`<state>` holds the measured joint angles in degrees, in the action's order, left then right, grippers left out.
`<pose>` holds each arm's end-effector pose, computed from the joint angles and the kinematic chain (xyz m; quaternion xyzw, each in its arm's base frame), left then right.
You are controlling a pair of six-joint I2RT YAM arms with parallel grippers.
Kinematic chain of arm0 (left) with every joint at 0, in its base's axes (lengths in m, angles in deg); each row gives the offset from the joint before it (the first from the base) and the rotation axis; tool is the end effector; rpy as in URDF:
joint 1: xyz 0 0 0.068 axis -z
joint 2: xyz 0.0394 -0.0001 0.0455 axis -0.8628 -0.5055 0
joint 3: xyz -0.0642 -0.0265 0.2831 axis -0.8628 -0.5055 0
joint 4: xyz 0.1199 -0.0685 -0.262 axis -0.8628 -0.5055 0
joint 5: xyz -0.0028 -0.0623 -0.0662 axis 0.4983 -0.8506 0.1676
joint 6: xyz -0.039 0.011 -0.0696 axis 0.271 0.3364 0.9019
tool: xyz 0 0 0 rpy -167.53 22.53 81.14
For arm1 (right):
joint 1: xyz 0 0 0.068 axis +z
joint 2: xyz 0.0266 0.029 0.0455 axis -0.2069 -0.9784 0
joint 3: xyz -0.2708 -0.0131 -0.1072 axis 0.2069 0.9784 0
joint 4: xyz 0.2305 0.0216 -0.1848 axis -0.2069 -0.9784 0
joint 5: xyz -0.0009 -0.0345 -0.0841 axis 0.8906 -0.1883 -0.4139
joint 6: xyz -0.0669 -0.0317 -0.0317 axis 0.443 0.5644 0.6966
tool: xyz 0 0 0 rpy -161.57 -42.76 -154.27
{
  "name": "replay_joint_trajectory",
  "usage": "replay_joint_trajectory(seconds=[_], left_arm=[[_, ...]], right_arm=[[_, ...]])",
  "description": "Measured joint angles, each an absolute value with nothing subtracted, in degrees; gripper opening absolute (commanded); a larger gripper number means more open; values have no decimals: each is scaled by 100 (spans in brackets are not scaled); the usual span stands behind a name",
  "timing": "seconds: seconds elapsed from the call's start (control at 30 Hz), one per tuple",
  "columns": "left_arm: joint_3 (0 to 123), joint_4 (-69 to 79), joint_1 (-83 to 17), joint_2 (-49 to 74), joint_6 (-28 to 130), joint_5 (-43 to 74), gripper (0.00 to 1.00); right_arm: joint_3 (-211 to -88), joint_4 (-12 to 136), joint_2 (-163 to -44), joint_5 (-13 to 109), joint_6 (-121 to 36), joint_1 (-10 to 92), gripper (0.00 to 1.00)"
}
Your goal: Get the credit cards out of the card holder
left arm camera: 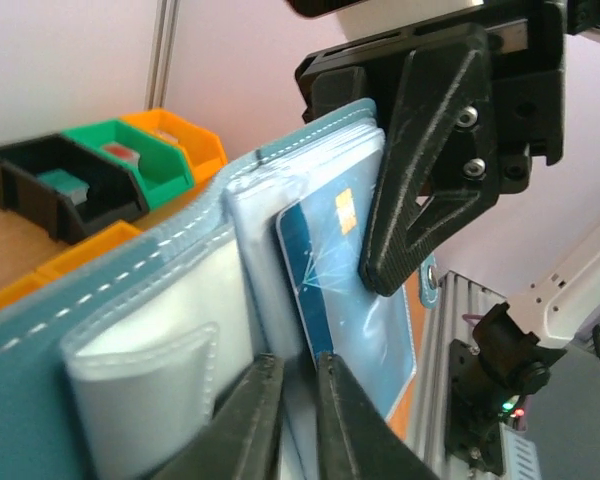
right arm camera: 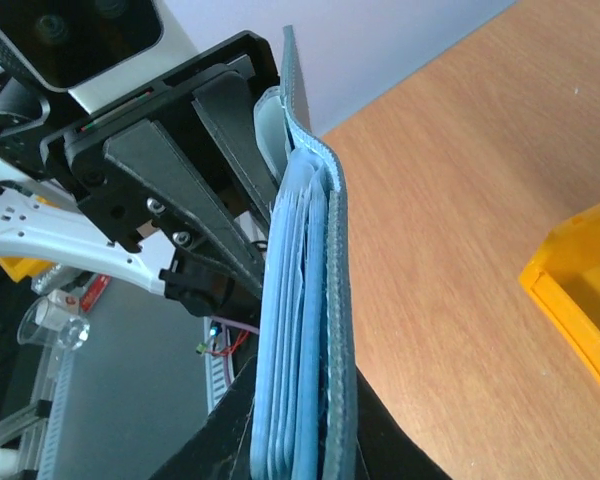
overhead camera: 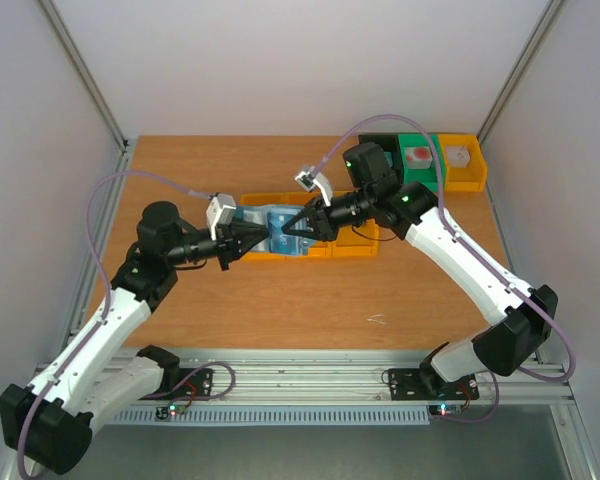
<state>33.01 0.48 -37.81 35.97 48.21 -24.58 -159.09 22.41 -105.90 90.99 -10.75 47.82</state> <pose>0.2142 -0.1418 0.3321 0.3407 0.6684 -0.4571 0.4778 0.2609 0.2553 0.3874 -0.5734 0.6075 0.4224 0.3518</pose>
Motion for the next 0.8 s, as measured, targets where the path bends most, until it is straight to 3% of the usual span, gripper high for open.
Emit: replay_joint_trajectory(seconds=[0.5,0.57,0.67,0.8], left_arm=[[3384,880,-3777,3520,5498,-2390,34],[3402,920,-3777,3507,5584,-2292,27],[3426,957,-3794,3463,5719,-1942,2],[3435,933,-3842,3455,5765,-1569,0]], right_arm=[[-16519,2265,-10686,8262,-1049,5027,1],[-16562,2322,-10704,8035,-1064,5092,1],[-16595,2473,-10739,7720,-1174,5190,1],[-16615,2647,-10800,7462,-1252,5241,1]])
